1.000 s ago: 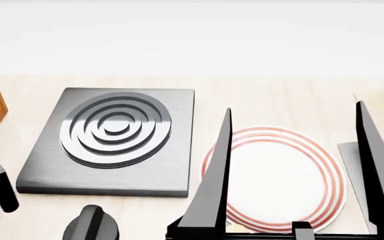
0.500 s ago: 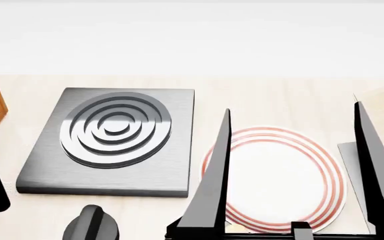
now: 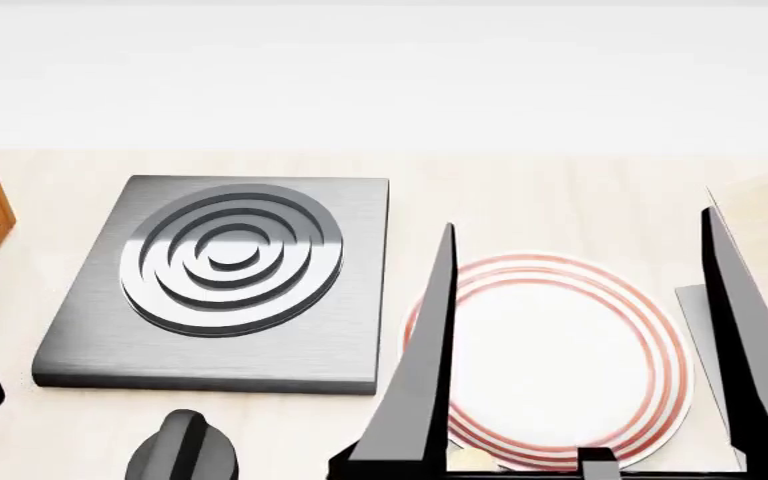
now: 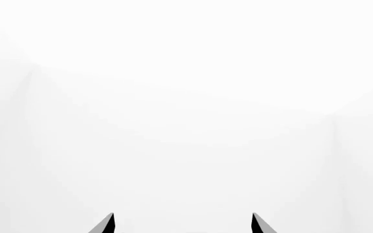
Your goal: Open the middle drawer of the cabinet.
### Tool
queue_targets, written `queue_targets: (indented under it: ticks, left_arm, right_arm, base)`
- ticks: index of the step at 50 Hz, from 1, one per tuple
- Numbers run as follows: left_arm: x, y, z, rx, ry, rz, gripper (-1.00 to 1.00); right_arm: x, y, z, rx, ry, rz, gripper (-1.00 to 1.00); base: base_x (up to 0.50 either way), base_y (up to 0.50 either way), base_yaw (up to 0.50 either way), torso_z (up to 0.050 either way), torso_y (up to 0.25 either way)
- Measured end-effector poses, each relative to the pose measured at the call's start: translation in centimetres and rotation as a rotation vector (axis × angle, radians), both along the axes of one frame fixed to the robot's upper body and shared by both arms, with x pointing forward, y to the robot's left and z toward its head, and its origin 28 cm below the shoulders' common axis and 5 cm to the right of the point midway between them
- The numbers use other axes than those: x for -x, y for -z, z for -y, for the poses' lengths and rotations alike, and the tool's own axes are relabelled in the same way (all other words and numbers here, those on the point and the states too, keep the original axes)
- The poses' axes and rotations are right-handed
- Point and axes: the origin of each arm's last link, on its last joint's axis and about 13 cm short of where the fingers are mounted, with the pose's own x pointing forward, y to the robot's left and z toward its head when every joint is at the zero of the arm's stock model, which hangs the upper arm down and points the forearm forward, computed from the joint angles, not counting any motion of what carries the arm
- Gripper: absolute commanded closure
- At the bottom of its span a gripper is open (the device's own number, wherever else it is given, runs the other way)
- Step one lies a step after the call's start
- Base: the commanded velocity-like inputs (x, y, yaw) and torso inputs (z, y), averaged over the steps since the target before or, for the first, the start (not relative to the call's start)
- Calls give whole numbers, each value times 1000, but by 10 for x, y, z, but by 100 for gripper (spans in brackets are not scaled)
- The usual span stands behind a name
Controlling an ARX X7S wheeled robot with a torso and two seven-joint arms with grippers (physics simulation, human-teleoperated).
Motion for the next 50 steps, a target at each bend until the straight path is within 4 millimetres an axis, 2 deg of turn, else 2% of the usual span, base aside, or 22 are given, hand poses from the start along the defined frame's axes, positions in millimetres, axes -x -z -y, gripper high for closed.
queue_targets:
  ticks: [19, 20, 50]
  left_arm:
    - [-2, -3, 1, -5, -3, 11, -100]
    - [-2, -3, 1, -6, -3, 10, 100]
    - [-2, -5, 0, -43, 1, 29, 100]
  right_arm:
    - [0, 1, -1, 6, -4, -7, -100]
    - [0, 1, -1, 6, -4, -7, -100]
    - [-1, 0, -2, 9, -8, -14, -100]
  base:
    - [0, 0, 0, 0, 0]
    - [0, 0, 0, 0, 0]
    - [1, 0, 0, 0, 0]
